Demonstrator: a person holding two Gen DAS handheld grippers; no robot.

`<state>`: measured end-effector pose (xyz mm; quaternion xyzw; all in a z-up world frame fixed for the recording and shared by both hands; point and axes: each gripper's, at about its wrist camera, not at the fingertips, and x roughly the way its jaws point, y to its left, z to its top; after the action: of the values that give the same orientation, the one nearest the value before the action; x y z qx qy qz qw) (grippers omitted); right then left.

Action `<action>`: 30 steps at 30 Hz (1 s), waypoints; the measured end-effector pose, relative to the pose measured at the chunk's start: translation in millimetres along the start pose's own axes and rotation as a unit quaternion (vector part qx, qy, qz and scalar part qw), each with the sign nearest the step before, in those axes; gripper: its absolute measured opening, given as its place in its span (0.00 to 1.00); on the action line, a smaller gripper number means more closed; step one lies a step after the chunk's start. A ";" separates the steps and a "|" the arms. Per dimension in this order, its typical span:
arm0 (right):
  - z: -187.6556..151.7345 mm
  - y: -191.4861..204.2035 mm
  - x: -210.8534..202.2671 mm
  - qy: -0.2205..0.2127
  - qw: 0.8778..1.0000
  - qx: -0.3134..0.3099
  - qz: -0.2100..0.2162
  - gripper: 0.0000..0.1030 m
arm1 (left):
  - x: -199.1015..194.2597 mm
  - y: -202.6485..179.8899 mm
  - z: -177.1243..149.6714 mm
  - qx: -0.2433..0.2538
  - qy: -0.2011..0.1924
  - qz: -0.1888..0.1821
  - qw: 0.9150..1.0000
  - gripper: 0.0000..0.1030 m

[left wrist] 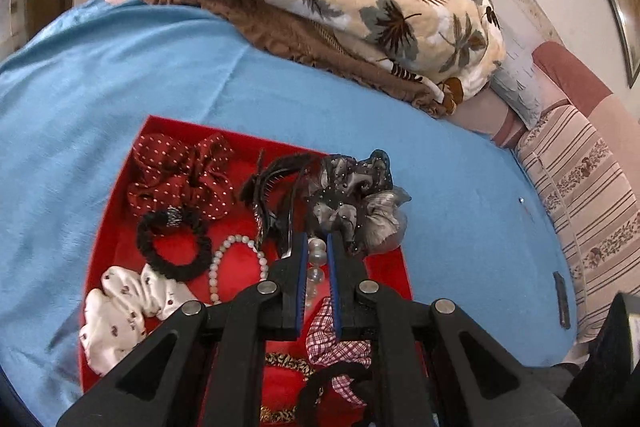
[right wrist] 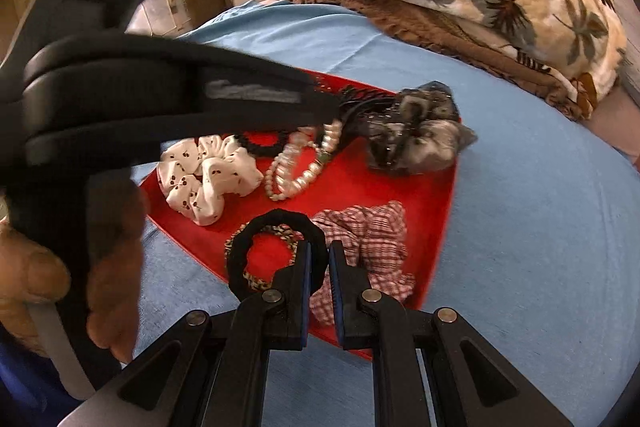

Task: Organize jewelry
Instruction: 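Carry both held bracelets over the red tray, then open both grippers to release the bracelets into the red tray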

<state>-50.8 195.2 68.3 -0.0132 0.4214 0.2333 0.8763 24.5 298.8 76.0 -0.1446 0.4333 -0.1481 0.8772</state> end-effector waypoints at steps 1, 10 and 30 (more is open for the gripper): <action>-0.1 0.9 2.2 0.001 1.000 -0.002 -0.002 0.10 | 2.6 1.9 0.8 -0.003 0.004 -0.006 1.000 0.09; -0.1 2.0 25.5 0.018 1.000 0.007 0.003 0.10 | 17.8 5.0 0.1 0.003 0.019 0.029 0.999 0.09; -15.3 10.7 -6.2 -0.018 1.000 -0.012 -0.011 0.38 | -5.2 -0.1 -0.2 0.027 -0.023 0.046 0.998 0.44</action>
<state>-69.8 198.8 64.9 -0.0242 0.4024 0.2293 0.8859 21.4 300.7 79.7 -0.1043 0.4148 -0.1163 0.8964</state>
